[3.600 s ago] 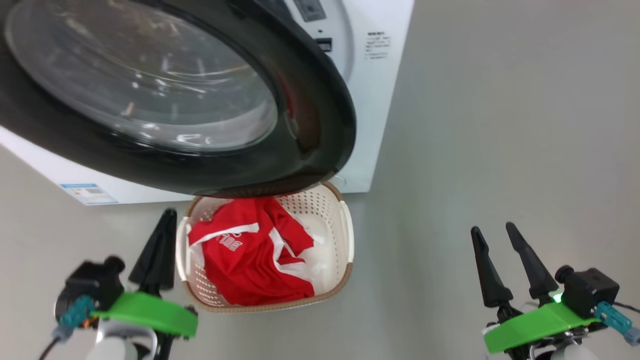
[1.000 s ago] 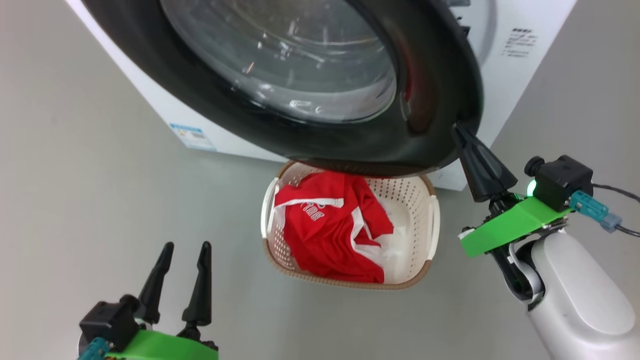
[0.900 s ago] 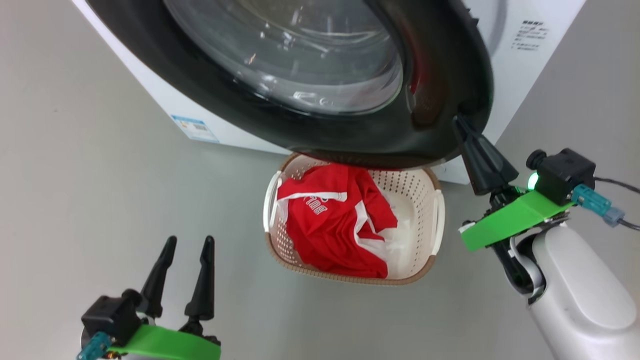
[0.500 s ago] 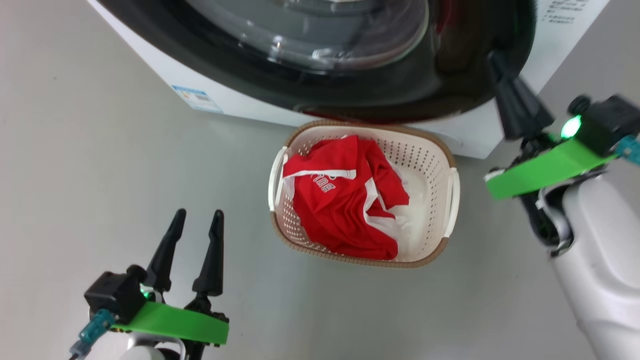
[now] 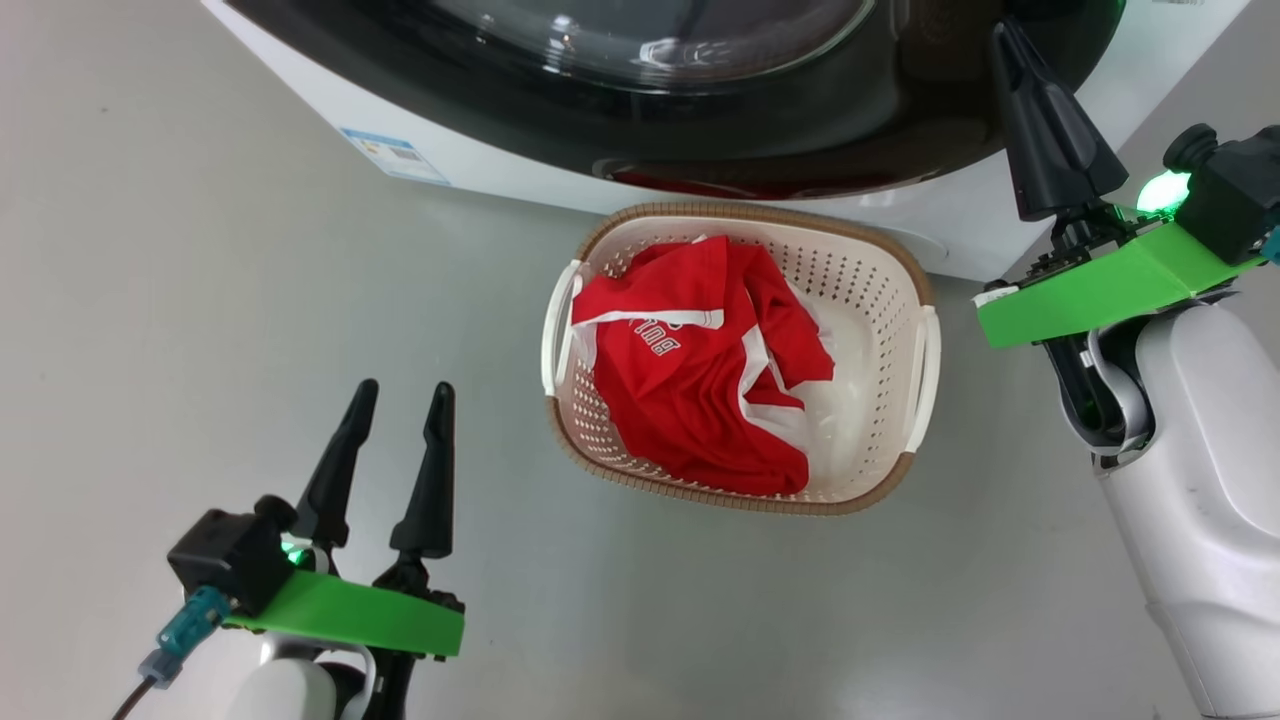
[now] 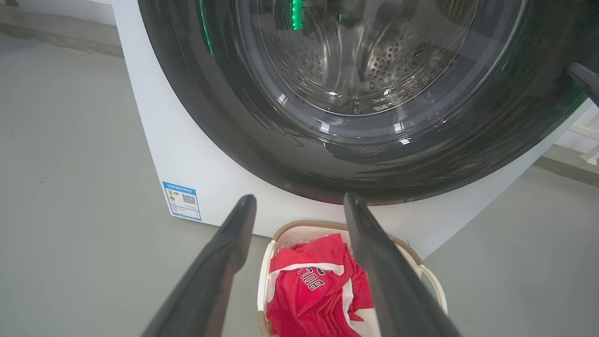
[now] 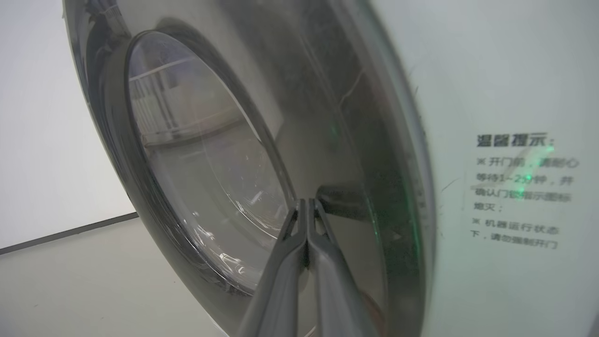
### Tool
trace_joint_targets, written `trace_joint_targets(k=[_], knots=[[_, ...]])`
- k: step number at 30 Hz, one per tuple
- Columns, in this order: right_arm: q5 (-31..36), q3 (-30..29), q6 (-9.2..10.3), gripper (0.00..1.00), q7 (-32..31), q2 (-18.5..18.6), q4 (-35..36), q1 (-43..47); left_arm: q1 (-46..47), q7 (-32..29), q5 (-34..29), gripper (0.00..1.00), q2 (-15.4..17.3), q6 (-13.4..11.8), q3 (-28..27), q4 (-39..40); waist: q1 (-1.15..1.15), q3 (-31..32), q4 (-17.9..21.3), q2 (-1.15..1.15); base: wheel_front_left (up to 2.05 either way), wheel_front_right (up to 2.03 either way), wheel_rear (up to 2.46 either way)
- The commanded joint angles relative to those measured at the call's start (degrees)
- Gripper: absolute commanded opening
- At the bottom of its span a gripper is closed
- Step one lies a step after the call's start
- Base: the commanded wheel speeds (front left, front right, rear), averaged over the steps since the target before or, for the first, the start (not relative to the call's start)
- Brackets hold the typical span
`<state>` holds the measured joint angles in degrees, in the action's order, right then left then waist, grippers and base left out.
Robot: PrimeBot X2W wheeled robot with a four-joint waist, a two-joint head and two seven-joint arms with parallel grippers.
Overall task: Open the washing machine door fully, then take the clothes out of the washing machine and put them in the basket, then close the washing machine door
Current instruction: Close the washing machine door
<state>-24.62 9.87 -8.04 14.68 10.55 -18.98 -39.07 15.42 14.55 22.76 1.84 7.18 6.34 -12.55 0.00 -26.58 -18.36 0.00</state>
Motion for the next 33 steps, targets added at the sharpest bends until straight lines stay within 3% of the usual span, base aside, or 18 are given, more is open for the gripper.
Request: trace_joint_targets(k=[1, 8, 10, 14, 15, 16, 17, 33], knots=[[-0.04, 0.63, 0.55, 0.0, 0.32, -0.4, 1.14, -0.46, 0.14, 0.45, -0.15, 1.0, 1.04, 0.31, -1.96, 0.9, 0.0, 0.96, 0.46, 0.0, 0.0, 0.0, 0.0], [-0.95, 3.5, 0.55, 0.0, 0.32, -0.91, 0.71, 5.52, -1.47, 0.45, -1.31, 1.0, 1.04, 0.31, -3.37, 0.42, 0.0, 4.53, 2.1, 0.0, 0.0, 0.0, 0.0], [-1.07, 3.79, 0.55, 0.04, 0.32, -1.01, 0.82, 6.41, -1.74, 0.45, -1.53, 1.0, 1.04, 0.31, -3.65, 0.37, 0.0, 5.01, 2.42, 0.0, 0.0, 0.0, 0.0], [-1.44, 4.7, 0.55, 0.33, 0.32, -1.37, 1.65, 10.03, -2.76, 0.45, -2.44, 1.0, 1.04, 0.31, -4.74, 0.23, 0.0, 6.85, 3.73, 0.0, 0.0, 0.0, 0.0], [-1.49, 4.9, 0.55, 0.47, 0.32, -1.46, 1.87, 10.96, -3.05, 0.45, -2.66, 1.0, 1.04, 0.31, -5.0, 0.19, 0.0, 7.33, 4.09, 0.0, 0.0, 0.0, 0.0], [-1.52, 4.99, 0.55, 0.78, 0.32, -1.56, 2.08, 11.89, -3.33, 0.45, -2.94, 1.0, 1.04, 0.31, -5.22, 0.16, 0.0, 7.83, 4.45, 0.0, 0.0, 0.0, 0.0], [-1.54, 5.04, 0.55, 1.0, 0.32, -1.72, 2.26, 12.82, -3.63, 0.45, -3.26, 1.0, 1.04, 0.31, -5.45, 0.12, 0.0, 8.33, 4.84, 0.0, 0.0, 0.0, 0.0], [-1.92, 2.85, 0.55, 1.0, 0.32, -2.65, 4.35, 25.23, -8.24, 0.45, -6.66, 1.0, 1.46, 0.31, -7.81, 0.04, 0.0, 16.06, 11.21, 0.0, 0.0, 0.0, 0.0]])
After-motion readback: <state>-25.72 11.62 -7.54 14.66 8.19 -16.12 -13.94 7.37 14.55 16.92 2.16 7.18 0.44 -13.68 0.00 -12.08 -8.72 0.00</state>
